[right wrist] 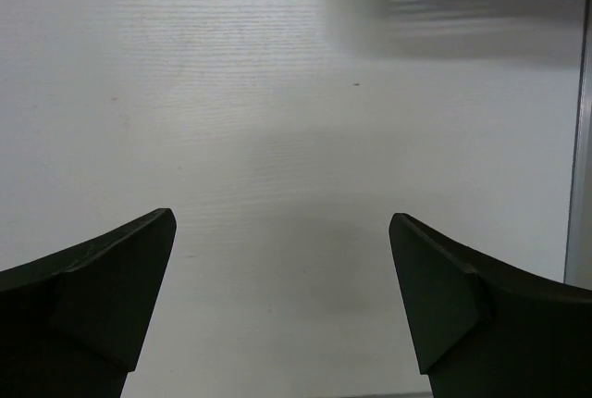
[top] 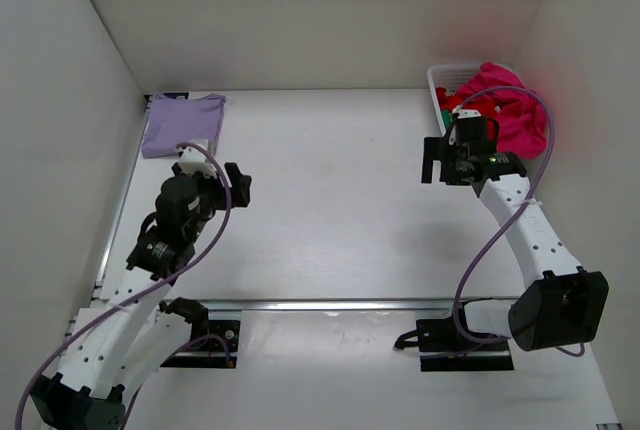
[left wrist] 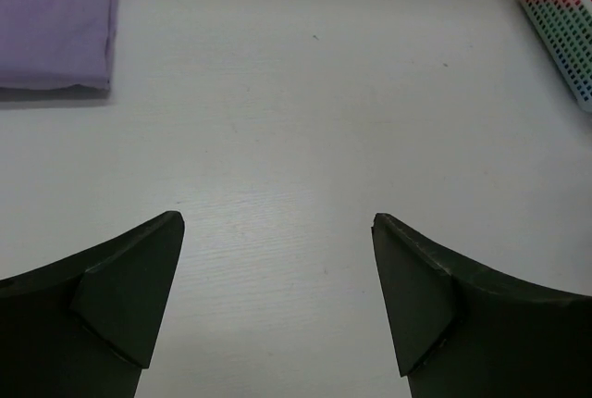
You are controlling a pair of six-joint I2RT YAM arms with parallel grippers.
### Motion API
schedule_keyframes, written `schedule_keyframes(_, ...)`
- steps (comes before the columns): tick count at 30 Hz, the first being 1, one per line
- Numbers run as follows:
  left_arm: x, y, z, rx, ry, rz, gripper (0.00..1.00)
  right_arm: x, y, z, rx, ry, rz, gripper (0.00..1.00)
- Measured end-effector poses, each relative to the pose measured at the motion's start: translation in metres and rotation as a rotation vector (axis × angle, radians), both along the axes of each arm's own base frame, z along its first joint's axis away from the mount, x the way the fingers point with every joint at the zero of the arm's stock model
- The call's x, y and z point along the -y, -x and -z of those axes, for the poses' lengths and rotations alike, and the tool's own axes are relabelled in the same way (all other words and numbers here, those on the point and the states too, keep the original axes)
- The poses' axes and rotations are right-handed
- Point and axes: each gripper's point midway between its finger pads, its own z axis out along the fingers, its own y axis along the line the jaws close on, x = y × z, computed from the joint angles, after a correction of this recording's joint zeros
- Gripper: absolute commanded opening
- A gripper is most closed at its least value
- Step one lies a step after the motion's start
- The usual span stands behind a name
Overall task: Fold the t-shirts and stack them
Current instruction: Grab crumpled tshirt from bin with the right arm
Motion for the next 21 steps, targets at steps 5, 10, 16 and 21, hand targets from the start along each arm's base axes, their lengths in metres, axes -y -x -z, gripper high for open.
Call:
schedule_keyframes(5, -0.024, -0.01, -0.007, -0.053, 0.043, -0.124, 0.92, -0.002, -0.004, -0.013, 0.026, 0.013, -0.025, 0.99)
schedule_keyframes(10, -0.037, -0.015, 0.011, -0.138, 0.068, -0.18, 0.36, 0.014, -0.022, -0.054, 0.11, 0.07, 0.006, 0.0)
schedule_keyframes(16, -0.002, -0.022, 0.027, -0.241, 0.012, -0.107, 0.63, 0.05, -0.087, -0.118, 0.291, 0.227, 0.13, 0.03)
schedule_keyframes(21, 0.026, -0.021, 0.04, -0.289, 0.009, -0.027, 0.61, 0.082, -0.137, -0.12, 0.365, 0.256, 0.199, 0.48)
